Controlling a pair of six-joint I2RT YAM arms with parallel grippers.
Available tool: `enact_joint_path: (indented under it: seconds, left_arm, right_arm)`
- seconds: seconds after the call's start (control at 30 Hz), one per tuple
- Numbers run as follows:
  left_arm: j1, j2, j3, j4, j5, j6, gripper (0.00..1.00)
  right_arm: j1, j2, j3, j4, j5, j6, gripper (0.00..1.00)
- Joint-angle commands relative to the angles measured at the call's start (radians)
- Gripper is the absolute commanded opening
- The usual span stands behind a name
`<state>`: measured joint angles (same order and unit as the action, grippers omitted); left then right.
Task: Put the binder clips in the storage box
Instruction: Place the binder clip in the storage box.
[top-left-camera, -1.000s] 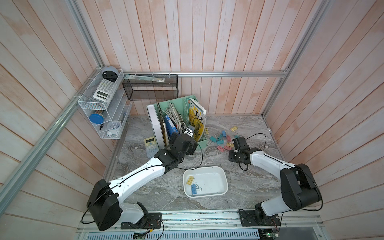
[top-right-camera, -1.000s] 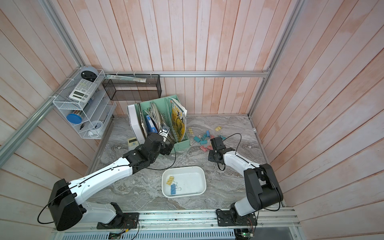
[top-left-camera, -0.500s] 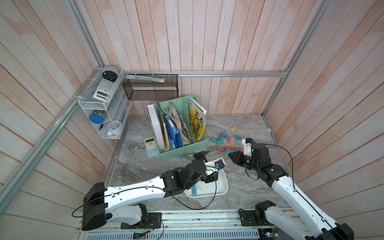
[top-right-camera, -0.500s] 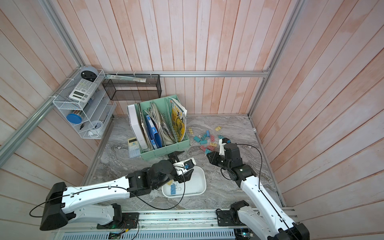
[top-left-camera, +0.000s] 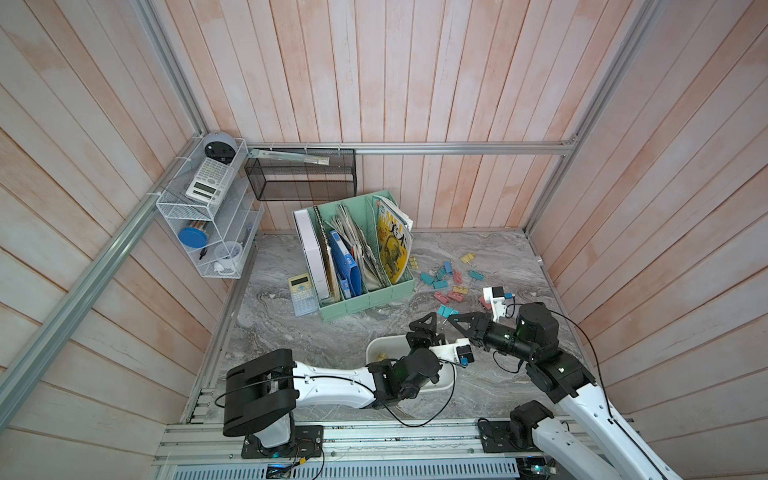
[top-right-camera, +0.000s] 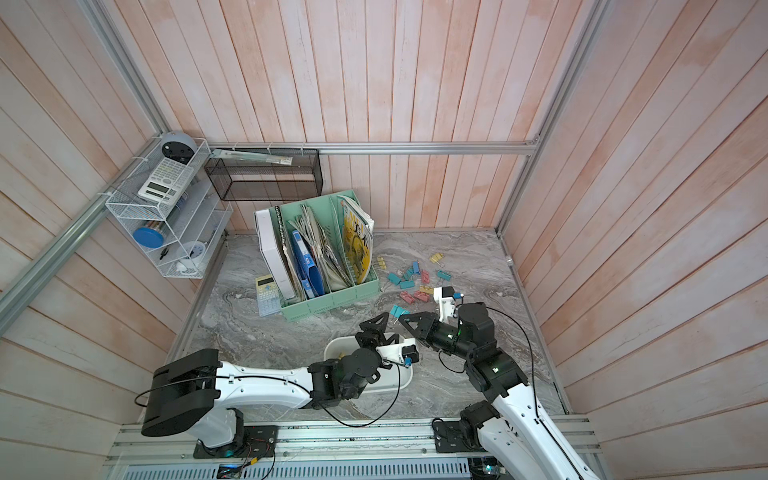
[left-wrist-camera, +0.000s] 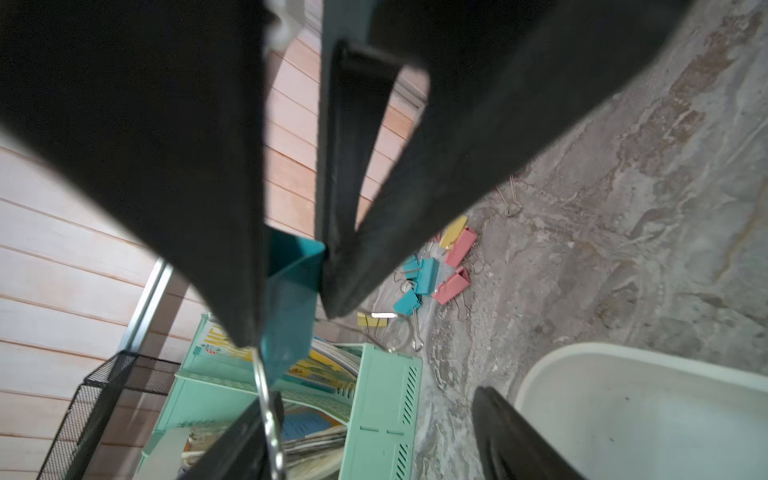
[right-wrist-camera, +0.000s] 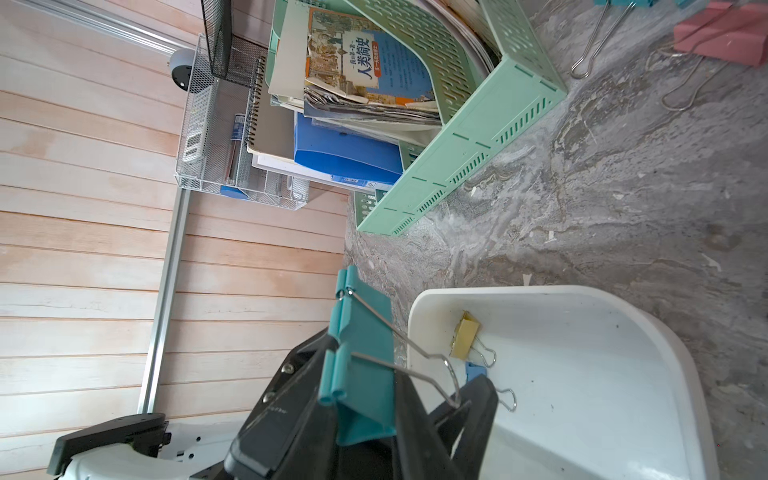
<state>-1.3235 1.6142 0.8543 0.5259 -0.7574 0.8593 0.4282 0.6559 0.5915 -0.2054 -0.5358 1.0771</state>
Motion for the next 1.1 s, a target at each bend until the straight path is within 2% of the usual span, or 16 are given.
enact_joint_path:
  seconds: [0.0, 0.2, 0.37, 0.77, 0.93, 1.07]
  left_arm:
    - [0.000, -0.015, 0.004, 0.126, 0.025, -0.002, 0.71]
    - [0.000, -0.060, -0.018, 0.103, 0.091, -0.031, 0.62]
    - [0.008, -0.083, -0.018, 0.054, 0.109, -0.040, 0.50]
    - [0.069, -0.091, -0.017, 0.037, 0.160, -0.091, 0.45]
    - [0.071, -0.089, -0.016, 0.042, 0.176, -0.103, 0.28]
    - [0.069, -0.098, -0.020, 0.016, 0.185, -0.123, 0.17]
  right_arm:
    - [0.024, -0.005, -0.023, 0.017, -0.018, 0.027, 0.02]
    - [0.027, -0.004, -0.021, 0.029, -0.004, 0.025, 0.02]
    - [0.025, -0.007, -0.007, 0.033, 0.012, 0.028, 0.03]
    - [0.034, -0.039, -0.001, 0.023, 0.021, 0.069, 0.03]
    - [0.035, -0.041, -0.002, 0.019, 0.027, 0.069, 0.04]
    - [0.034, -0.031, -0.003, 0.017, 0.044, 0.073, 0.13]
